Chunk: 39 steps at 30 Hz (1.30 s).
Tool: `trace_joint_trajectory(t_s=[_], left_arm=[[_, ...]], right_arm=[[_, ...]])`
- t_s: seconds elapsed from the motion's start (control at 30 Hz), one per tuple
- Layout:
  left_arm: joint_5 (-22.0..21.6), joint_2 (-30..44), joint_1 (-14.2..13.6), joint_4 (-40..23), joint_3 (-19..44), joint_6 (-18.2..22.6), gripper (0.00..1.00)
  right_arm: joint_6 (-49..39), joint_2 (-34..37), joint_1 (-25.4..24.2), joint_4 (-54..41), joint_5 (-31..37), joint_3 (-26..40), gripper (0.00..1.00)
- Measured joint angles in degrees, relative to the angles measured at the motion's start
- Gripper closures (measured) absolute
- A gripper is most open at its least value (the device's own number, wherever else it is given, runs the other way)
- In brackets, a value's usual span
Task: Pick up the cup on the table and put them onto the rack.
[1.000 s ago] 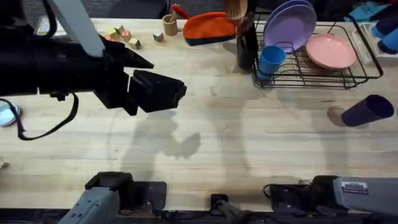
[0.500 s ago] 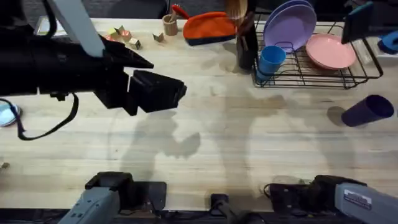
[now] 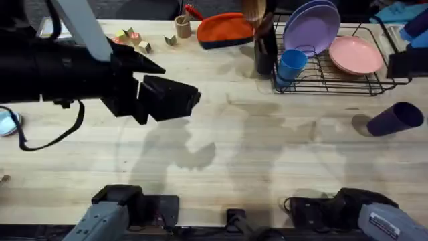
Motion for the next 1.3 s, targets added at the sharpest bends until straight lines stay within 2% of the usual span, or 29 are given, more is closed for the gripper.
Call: trace_joint_trajectory(t_s=[0.13,0.17,0.37,0.4,0.83,1.1,1.3], left_arm=[[0.0,0.0,0.0,0.0,0.0,0.0,0.007],[0.0,0.0,0.0,0.0,0.0,0.0,0.008],[0.0,0.0,0.0,0.0,0.0,0.0,0.007],[0.0,0.0,0.0,0.0,0.0,0.0,0.008],[0.0,0.0,0.0,0.0,0.0,0.0,0.008],[0.0,0.0,0.0,0.0,0.0,0.0,0.007],[0.0,0.0,0.0,0.0,0.0,0.0,0.008]], right_arm=[[0.0,0.0,-3.3,0.8,1.1,-0.3,0.006],[0.0,0.0,-6.6,1.3,1.5,-0.3,0.006],[0.1,0.7,-12.5,2.4,1.6,-0.3,0.005],[0.9,4.8,-17.7,2.6,0.2,-0.4,0.006],[1.2,9.9,-18.2,3.1,-3.6,-0.4,0.005],[1.2,11.0,-18.7,8.7,-4.5,-7.9,0.005],[1.4,11.1,-21.3,12.6,-4.5,-12.4,0.005]])
